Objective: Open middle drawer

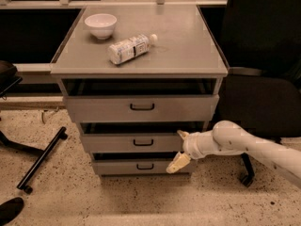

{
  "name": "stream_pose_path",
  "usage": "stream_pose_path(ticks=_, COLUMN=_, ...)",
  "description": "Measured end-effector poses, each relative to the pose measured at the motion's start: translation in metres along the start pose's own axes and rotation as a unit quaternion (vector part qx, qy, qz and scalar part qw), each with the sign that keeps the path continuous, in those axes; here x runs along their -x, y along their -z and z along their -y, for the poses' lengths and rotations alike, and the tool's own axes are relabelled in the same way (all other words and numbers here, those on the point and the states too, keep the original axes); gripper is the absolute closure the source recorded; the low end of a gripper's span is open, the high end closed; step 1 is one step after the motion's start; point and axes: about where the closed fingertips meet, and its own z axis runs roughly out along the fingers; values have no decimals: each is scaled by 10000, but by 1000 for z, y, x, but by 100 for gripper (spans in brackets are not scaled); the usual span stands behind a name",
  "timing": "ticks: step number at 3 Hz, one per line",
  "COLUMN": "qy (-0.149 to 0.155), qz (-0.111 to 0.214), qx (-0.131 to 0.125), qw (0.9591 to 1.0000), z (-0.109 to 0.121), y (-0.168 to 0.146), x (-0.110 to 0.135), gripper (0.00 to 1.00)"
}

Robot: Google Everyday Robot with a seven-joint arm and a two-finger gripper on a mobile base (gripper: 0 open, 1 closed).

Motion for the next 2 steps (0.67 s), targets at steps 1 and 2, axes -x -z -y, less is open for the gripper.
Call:
stream_pose_path(ticks=1, qy=321, qz=91, qx=-211, qw=9992, z=13, y=-40, x=-9, gripper=0)
stream_pose_path(ticks=2, qy=558, qz=226, qx=-436, qw=9972, z=26, y=-68, x=-13, gripper=0)
